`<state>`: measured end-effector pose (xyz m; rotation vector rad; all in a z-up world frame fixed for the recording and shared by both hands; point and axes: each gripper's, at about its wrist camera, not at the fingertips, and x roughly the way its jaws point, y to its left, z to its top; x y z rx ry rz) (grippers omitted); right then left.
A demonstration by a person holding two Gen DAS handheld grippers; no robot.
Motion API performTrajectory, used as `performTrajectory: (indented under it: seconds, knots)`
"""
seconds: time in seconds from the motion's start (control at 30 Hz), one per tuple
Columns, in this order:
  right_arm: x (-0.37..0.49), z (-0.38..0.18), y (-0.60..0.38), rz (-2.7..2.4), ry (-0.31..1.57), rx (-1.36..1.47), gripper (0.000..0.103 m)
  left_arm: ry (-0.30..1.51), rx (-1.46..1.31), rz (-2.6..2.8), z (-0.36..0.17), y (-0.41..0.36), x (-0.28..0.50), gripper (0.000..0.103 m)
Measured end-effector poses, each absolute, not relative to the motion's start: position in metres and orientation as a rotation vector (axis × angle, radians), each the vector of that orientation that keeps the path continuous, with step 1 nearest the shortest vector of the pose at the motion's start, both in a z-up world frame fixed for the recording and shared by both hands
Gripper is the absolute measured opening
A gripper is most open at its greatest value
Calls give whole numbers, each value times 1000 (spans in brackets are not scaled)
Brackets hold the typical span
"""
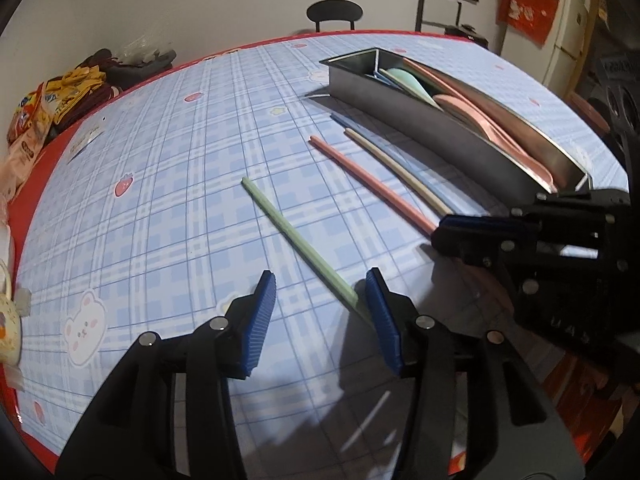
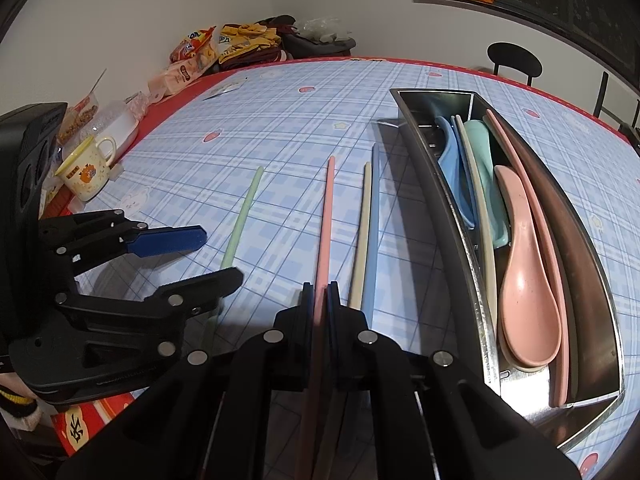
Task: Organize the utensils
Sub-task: 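Close the left tool on the green chopstick while the right tool holds the pink chopstick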
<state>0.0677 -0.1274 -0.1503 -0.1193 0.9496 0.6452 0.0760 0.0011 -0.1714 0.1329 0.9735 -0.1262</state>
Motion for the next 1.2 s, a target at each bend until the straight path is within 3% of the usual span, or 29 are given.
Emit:
performTrajectory:
  seconds: [0.17,0.4,0.5,1.2]
  knots:
    - [67,-150,-127,642,948,-121,8,984,125,-143,-172,11,71,48]
    - [67,-151,-127,642,948,-120,8,997,156,-170,-170,24,64,15]
    - [67,-151,-127,642,948,-121,8,1002,141,-167,-169,35,64,11]
    - [62,-150,-115,602,921,-208,8,905,133,-131,-173,45,57,11]
